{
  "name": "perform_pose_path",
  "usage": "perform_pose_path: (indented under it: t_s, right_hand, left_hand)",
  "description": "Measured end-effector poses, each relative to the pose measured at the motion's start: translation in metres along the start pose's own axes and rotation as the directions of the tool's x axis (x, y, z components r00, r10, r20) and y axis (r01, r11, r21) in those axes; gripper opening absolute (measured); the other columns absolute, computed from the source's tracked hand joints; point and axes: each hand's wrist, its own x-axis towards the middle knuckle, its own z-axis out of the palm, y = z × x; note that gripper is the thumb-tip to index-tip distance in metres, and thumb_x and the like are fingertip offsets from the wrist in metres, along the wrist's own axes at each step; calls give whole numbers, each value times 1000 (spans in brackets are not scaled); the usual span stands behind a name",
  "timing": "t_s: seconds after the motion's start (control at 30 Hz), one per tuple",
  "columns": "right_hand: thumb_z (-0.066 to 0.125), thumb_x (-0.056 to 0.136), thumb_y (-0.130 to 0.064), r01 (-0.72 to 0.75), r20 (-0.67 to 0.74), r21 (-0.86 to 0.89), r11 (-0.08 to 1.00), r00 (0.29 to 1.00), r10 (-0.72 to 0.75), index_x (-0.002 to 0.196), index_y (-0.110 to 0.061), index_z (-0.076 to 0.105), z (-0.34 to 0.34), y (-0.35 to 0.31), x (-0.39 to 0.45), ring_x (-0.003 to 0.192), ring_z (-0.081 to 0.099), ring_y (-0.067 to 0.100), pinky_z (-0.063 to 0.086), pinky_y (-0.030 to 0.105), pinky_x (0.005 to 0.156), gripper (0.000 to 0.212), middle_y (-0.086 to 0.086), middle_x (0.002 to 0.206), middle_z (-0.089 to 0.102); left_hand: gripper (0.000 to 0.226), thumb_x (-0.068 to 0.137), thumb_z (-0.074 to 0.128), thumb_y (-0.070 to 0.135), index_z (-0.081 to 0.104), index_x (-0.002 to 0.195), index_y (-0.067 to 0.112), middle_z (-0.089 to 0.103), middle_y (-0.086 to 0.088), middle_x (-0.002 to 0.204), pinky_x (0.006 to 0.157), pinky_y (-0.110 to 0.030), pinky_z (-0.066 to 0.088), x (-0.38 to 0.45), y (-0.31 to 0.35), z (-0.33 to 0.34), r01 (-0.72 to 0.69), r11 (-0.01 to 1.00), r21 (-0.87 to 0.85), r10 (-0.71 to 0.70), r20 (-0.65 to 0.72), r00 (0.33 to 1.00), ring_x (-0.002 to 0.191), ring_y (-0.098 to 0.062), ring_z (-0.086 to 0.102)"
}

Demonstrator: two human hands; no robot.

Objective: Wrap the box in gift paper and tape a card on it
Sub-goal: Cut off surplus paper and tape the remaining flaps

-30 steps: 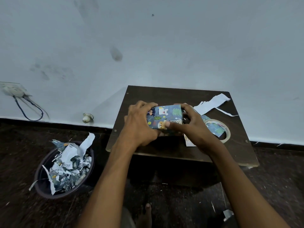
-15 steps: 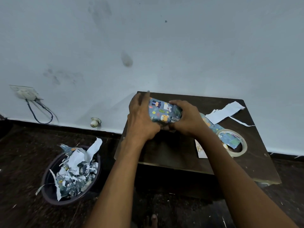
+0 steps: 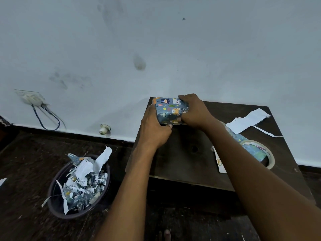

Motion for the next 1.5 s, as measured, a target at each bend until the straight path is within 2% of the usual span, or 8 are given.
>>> perform_pose_path:
  t_s: [0.17, 0.37, 0.5, 0.67, 0.73, 0.83, 1.03, 1.5]
  right_hand:
    - [77, 83, -37, -3, -177, -190, 982, 984, -31, 161, -19, 26, 20, -7, -27, 154, 15, 31, 32, 51, 116, 95, 11, 169, 13]
    - [61, 96, -40, 2, -204, -345, 939, 976, -77, 164, -15, 11, 47, -12, -42, 158, -5, 27, 23, 44, 121, 88, 12, 171, -4]
    - [64, 94, -36, 13, -228, -230, 973, 971, -66, 163, -12, 14, 54, -13, -37, 158, -7, 27, 13, 41, 126, 88, 12, 171, -2]
    - [77, 80, -26, 25, -291, 174, 984, 956, 27, 159, -10, 28, 57, -9, -34, 157, 6, 22, 18, 31, 124, 94, 8, 171, 6]
    - [80, 78, -16, 15, -326, 346, 938, 939, 105, 160, -12, 26, 59, -4, -36, 154, 18, 19, 28, 24, 117, 98, 6, 169, 12]
    - [80, 72, -17, 13, -364, 465, 885, 914, 178, 161, -14, 21, 64, 3, -40, 148, 35, 18, 39, 40, 118, 107, 5, 162, 30]
    - [78, 78, -3, 2, -349, 516, 857, 914, 208, 160, -14, 28, 64, 0, -42, 135, 51, 14, 46, 33, 111, 97, 4, 152, 48]
    - [66, 65, -25, -19, -265, 438, 899, 953, 149, 162, -17, 16, 62, 1, -41, 138, 48, 19, 43, 41, 114, 110, 5, 154, 45]
  left_hand:
    - [91, 74, 69, 25, 32, 157, 16, 33, -1, 161, 118, -31, 35, -2, 6, 4, -43, 987, 155, 44, -2, 999, 148, -18, 33]
    - [90, 86, 73, 18, 24, 161, 15, 14, 4, 169, 125, -33, 21, -2, 6, 2, 5, 978, 209, -20, 69, 997, 155, -13, 13]
    - [87, 86, 73, 15, 27, 160, 18, 16, 8, 169, 124, -31, 26, 1, 4, -2, 57, 990, 128, -69, 90, 994, 154, -11, 19]
    - [80, 80, 74, 3, 44, 152, 24, 46, 11, 154, 104, -13, 45, 1, 5, -10, 129, 980, -152, -118, 75, 990, 133, -5, 51]
    - [78, 72, 74, 7, 53, 144, 29, 64, 10, 135, 100, -23, 53, 2, 3, -12, 174, 942, -287, -159, 73, 985, 116, -5, 64]
    - [62, 64, 67, 11, 64, 115, 47, 74, 14, 111, 100, -39, 55, 2, -1, -11, 230, 894, -384, -215, 82, 973, 105, -10, 69]
    - [75, 61, 64, 6, 61, 96, 71, 74, 19, 107, 102, -43, 54, 1, -5, -8, 268, 869, -416, -238, 124, 963, 108, -14, 69]
    - [87, 56, 67, 13, 43, 134, 44, 65, 9, 124, 95, -29, 53, -1, 2, -9, 249, 928, -278, -192, 218, 957, 113, -8, 65]
